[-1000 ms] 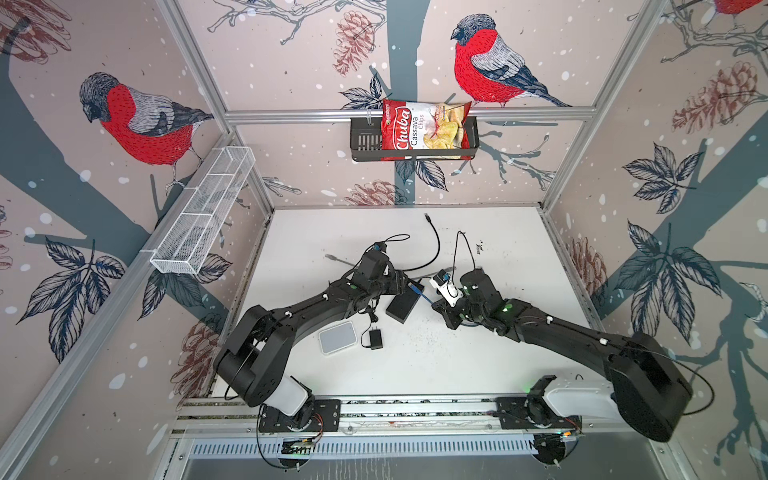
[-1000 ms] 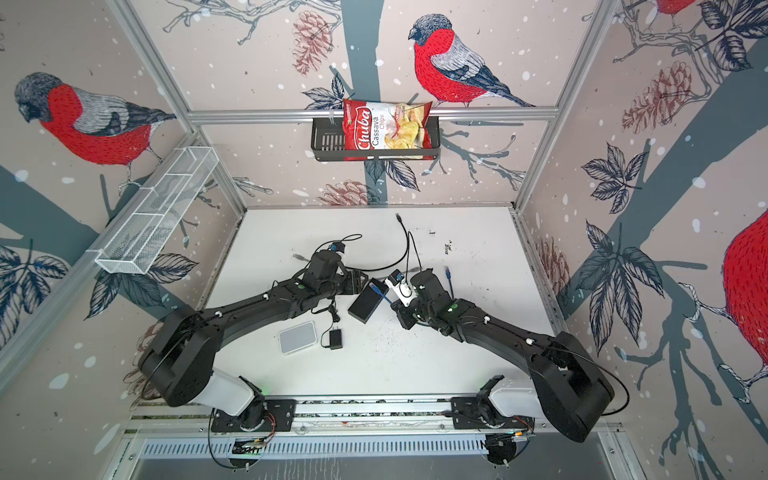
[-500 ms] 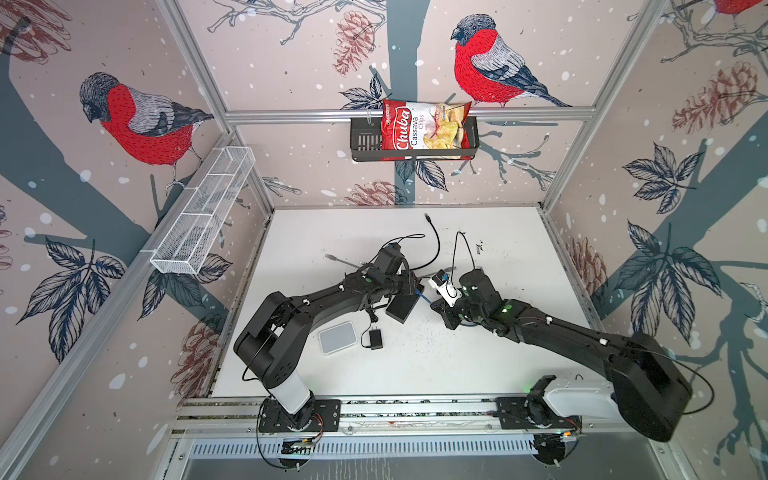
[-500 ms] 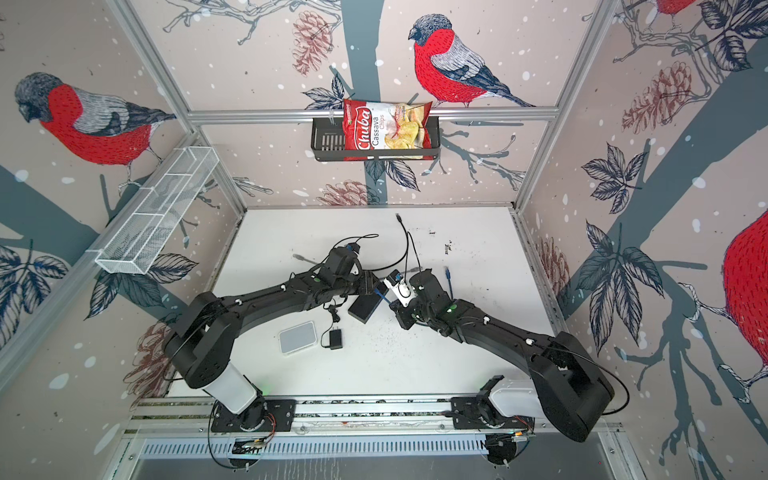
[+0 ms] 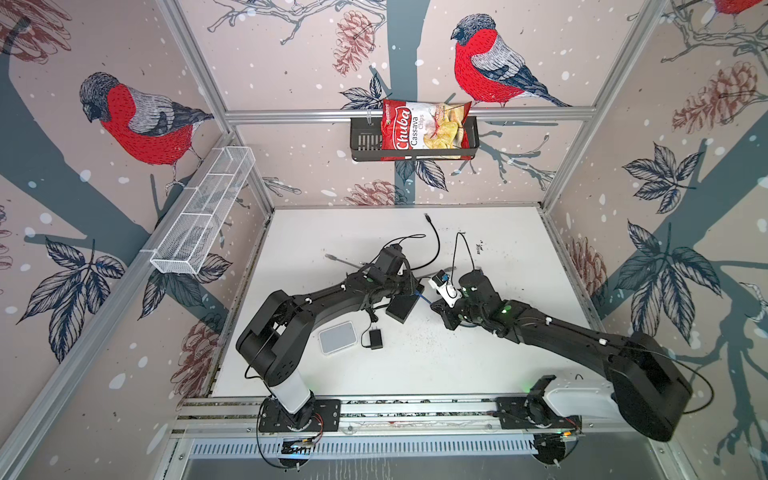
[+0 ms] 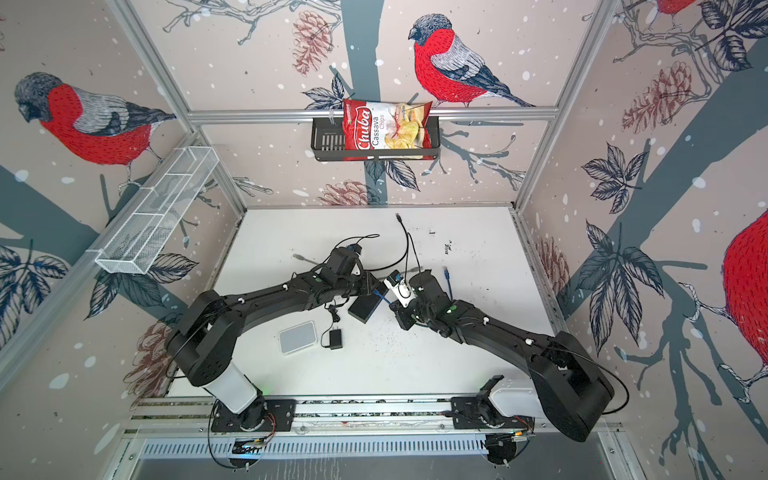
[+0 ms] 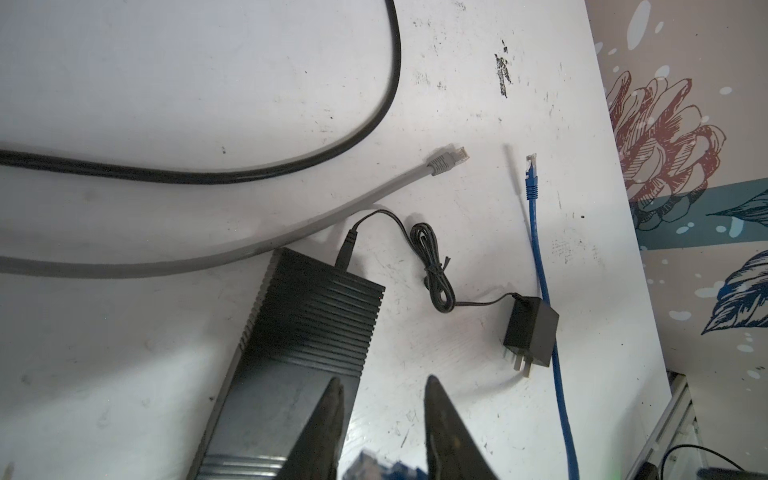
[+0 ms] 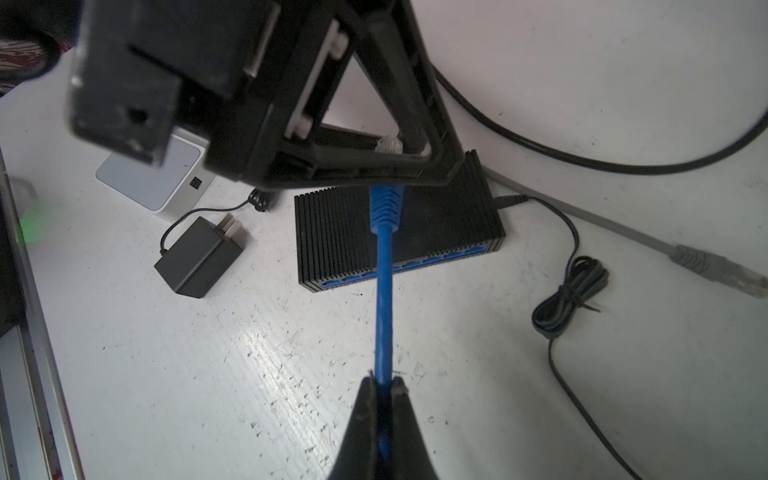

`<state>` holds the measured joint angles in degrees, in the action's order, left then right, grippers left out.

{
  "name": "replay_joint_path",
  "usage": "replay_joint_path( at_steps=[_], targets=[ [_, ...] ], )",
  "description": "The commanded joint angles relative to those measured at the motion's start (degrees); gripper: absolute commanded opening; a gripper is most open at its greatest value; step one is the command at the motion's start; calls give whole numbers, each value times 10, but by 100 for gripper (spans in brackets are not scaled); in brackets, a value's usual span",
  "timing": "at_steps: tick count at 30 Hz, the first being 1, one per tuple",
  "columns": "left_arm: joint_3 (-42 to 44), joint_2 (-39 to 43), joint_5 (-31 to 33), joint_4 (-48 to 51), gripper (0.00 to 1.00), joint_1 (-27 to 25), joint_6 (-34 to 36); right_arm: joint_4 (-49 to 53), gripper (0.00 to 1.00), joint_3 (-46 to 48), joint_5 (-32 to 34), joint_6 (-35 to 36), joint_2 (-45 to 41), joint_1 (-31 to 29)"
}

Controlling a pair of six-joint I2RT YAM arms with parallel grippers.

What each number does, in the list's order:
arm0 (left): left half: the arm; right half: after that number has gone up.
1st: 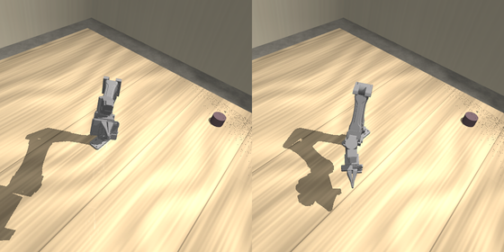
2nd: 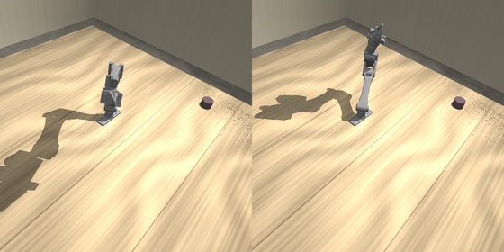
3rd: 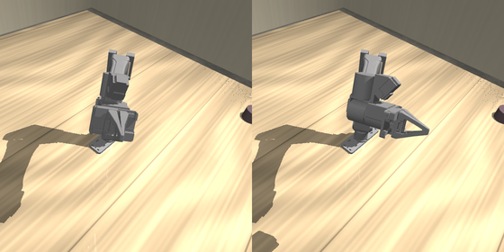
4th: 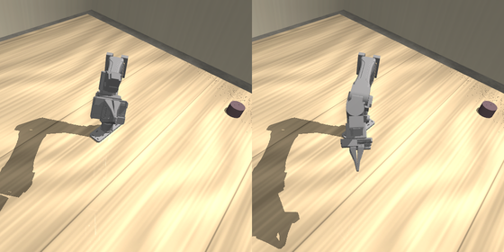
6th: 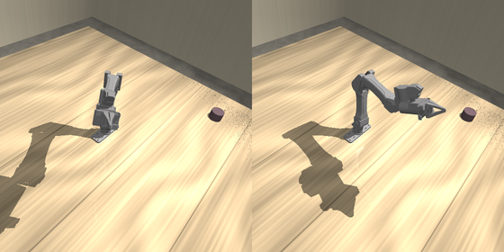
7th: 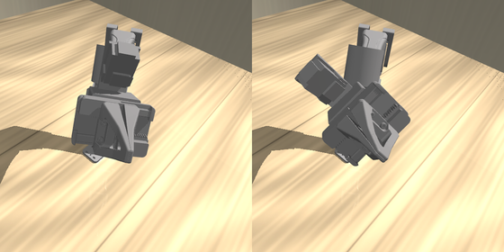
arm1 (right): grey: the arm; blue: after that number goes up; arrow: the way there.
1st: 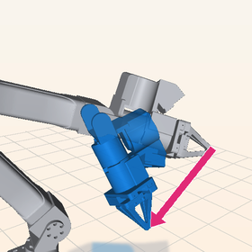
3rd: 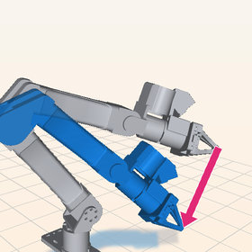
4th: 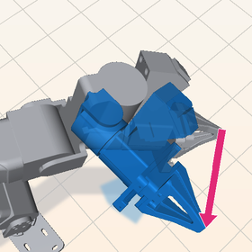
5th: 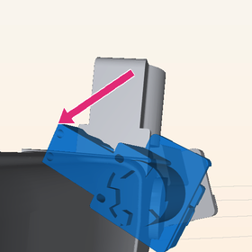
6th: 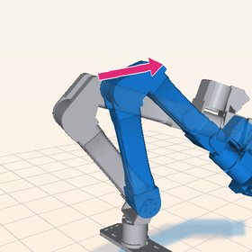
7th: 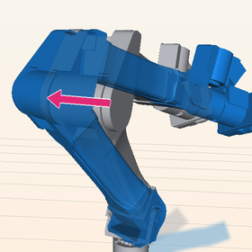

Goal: Insert the plug into the switch port

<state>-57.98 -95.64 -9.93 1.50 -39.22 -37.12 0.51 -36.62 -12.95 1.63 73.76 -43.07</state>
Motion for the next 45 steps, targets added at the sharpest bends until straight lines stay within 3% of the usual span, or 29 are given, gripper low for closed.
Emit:
replay_joint_path(
  at_steps=[1, 16, 25, 29, 34, 45],
  targets=[
    [0, 1, -5, -17, 27, -2, 0, -22, 8, 1, 8, 0, 1, -1],
    [3, 3, -10, -16, 12, -3, 5, -37, 10, 6, 21, -2, 13, -10],
    [19, 12, -3, -24, 45, -3, 7, -45, 9, 14, 20, -3, 1, -10],
    [28, 22, 21, -24, 52, -3, 35, -42, 9, 13, 9, -1, -2, -9],
    [54, 43, 11, -49, 54, 13, 49, -37, 9, 13, 1, -4, -4, -9],
    [44, 23, -73, -72, 49, 9, -57, -62, 10, 23, 26, -9, -11, -11]
  ],
)
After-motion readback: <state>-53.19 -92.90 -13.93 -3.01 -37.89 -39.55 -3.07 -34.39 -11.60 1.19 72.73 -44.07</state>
